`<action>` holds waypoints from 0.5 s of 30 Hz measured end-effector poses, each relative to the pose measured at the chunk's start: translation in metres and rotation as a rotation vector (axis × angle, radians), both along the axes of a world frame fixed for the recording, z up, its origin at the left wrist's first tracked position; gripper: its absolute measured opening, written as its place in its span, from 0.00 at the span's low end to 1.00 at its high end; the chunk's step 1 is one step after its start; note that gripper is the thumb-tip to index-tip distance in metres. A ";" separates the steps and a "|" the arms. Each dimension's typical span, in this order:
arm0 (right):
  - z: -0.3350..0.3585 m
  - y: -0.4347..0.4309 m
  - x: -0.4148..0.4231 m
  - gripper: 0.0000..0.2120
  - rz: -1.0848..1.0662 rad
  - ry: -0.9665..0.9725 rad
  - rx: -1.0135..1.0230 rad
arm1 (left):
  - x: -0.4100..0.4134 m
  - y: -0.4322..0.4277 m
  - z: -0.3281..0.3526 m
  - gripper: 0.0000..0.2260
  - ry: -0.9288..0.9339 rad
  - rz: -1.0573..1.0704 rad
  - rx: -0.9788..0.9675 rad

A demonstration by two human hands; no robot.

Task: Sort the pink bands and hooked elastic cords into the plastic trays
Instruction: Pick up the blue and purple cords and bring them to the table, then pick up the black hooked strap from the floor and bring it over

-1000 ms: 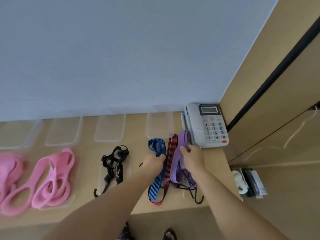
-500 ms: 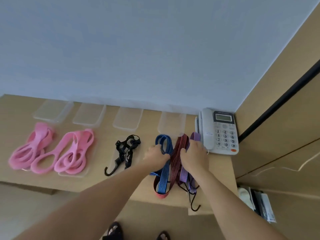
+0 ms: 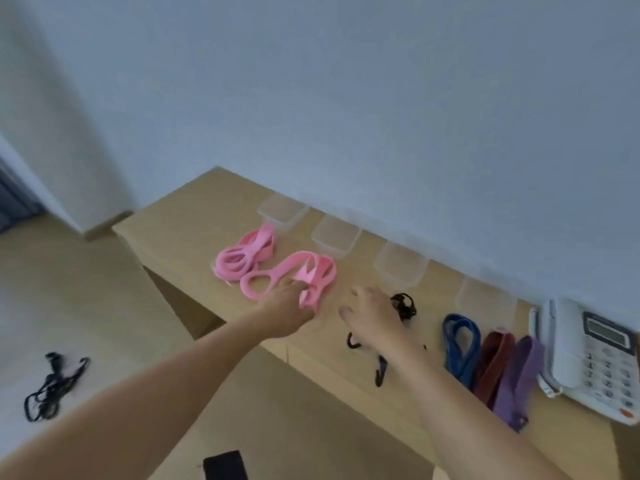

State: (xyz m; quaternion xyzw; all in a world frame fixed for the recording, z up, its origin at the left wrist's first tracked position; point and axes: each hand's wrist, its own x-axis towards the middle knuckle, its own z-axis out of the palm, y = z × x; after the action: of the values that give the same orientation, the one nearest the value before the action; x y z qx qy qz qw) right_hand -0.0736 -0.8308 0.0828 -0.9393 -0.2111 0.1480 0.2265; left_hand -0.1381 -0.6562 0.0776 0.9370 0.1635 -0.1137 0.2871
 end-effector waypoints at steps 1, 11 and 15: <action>0.005 0.029 -0.012 0.14 0.062 -0.007 0.007 | -0.020 0.029 0.002 0.24 -0.020 0.041 -0.028; 0.053 0.317 -0.151 0.23 0.547 -0.049 0.162 | -0.222 0.279 0.036 0.24 -0.250 0.607 -0.039; 0.055 0.387 -0.193 0.23 0.706 -0.021 0.222 | -0.286 0.337 0.030 0.22 -0.294 0.835 -0.048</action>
State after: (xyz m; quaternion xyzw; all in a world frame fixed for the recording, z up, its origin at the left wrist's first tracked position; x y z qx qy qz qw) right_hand -0.2666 -0.4440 0.1373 -0.7799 -0.5391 0.1836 0.2597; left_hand -0.4243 -0.3191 0.1074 0.7897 0.4828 0.1428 0.3505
